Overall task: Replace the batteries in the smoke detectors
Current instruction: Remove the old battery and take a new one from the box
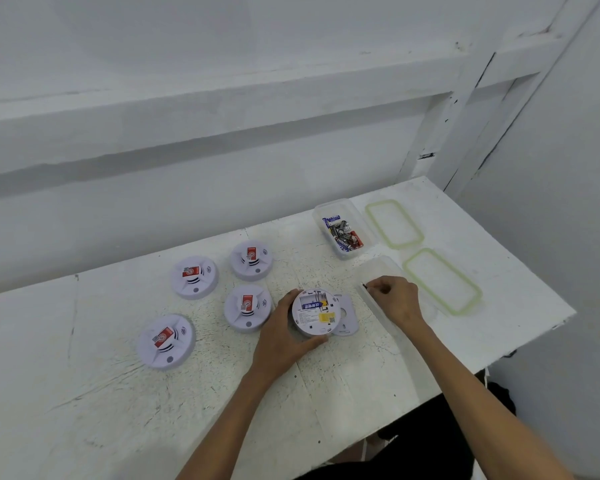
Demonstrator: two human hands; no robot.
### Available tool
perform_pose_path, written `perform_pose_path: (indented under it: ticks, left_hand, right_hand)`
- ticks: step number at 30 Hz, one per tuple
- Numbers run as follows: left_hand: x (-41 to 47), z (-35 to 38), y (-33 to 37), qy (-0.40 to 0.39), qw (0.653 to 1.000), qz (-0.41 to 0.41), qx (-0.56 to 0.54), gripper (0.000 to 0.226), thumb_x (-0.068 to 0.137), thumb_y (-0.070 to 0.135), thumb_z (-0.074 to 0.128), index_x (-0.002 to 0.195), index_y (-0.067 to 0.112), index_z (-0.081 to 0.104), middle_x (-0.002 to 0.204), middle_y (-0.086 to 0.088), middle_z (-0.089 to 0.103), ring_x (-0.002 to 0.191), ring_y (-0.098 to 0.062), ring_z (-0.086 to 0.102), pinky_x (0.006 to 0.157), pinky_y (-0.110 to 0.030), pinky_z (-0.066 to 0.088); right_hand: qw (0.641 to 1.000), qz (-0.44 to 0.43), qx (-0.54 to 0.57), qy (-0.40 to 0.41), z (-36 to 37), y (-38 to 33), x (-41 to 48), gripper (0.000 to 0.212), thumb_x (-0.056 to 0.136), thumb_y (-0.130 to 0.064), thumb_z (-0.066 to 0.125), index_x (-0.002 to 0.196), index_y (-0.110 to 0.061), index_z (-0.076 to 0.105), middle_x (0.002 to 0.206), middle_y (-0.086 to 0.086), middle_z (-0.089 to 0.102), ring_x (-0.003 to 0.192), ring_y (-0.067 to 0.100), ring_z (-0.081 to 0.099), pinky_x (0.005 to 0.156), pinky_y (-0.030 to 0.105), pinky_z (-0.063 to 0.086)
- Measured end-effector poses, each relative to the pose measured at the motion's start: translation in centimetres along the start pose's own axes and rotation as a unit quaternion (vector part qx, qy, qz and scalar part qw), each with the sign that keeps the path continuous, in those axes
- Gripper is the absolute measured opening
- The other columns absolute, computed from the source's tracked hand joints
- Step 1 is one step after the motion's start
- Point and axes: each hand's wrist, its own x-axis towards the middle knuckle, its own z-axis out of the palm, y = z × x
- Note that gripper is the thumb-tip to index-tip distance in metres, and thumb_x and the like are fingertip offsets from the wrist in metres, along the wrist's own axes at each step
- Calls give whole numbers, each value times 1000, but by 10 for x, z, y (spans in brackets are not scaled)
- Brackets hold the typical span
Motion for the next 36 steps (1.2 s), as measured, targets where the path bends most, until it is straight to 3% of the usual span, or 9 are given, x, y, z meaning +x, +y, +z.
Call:
perform_pose_path:
  ticks: [6, 10, 12, 15, 18, 22, 25, 33, 36]
  left_hand:
    - [0, 0, -1, -1, 1000, -2, 1, 99, 66, 54, 91, 148, 27, 42, 141, 28, 50, 130, 8, 48, 105, -8, 39]
    - [-1, 0, -2, 0, 1000, 2, 4, 96, 67, 52, 91, 146, 29, 41, 139, 32, 50, 130, 8, 49, 105, -9, 39]
    - [0, 1, -3, 2, 1000, 0, 6, 97, 67, 55, 90, 147, 29, 42, 139, 31, 51, 130, 6, 50, 106, -12, 41]
    - [1, 1, -2, 5, 1000, -2, 8, 90, 68, 51, 91, 143, 38, 42, 136, 34, 52, 128, 9, 50, 104, -9, 39]
    - [3, 1, 1, 8, 1000, 1, 16, 83, 71, 38, 92, 132, 51, 38, 133, 34, 48, 123, 19, 46, 101, 0, 34]
    - [3, 2, 0, 6, 1000, 1, 6, 83, 70, 40, 92, 131, 53, 38, 133, 31, 50, 122, 16, 49, 100, -2, 37]
    - [3, 3, 0, 4, 1000, 5, 5, 81, 69, 47, 89, 131, 53, 38, 135, 30, 49, 124, 15, 49, 103, -6, 38]
    - [2, 1, 0, 2, 1000, 10, -7, 85, 66, 58, 86, 135, 51, 38, 135, 31, 51, 125, 10, 51, 103, -8, 41]
    - [2, 2, -3, 0, 1000, 5, -11, 95, 64, 65, 85, 144, 38, 41, 140, 24, 53, 129, 2, 52, 108, -22, 46]
  right_hand:
    - [999, -22, -1, 35, 0, -9, -5, 14, 93, -10, 63, 94, -12, 77, 87, -1, 74, 74, 7, 62, 65, 3, 41]
    - [989, -102, -9, 109, 1, -28, -16, 14, 93, -9, 60, 93, -13, 73, 88, -1, 71, 76, 15, 61, 73, 30, 51]
    - [982, -137, -10, 127, 2, -41, -24, 13, 91, -9, 60, 94, -15, 72, 86, -4, 68, 74, 13, 59, 71, 27, 48]
    - [984, -157, -6, 90, 10, -59, -37, 10, 92, -13, 63, 89, -17, 72, 80, -7, 68, 66, 6, 59, 66, 14, 44]
    - [994, -111, -1, 14, 21, -68, -44, 16, 93, -19, 63, 83, -14, 75, 76, -5, 73, 64, 4, 62, 62, 4, 39]
    - [994, -37, -1, -98, 30, -69, -46, 29, 94, -21, 59, 76, -9, 78, 70, 3, 74, 61, 7, 62, 63, 15, 47]
    - [994, -8, 26, -106, 31, -67, -49, 31, 95, -17, 58, 73, -7, 78, 65, 1, 73, 52, 3, 60, 62, 12, 51]
    - [959, 148, 176, -168, 23, -82, -47, 26, 99, -7, 49, 95, -1, 74, 81, 12, 76, 55, 12, 60, 46, 19, 45]
    - [943, 191, 201, -185, 22, -83, -44, 26, 98, -6, 49, 93, 1, 74, 81, 14, 77, 54, 14, 59, 47, 20, 44]
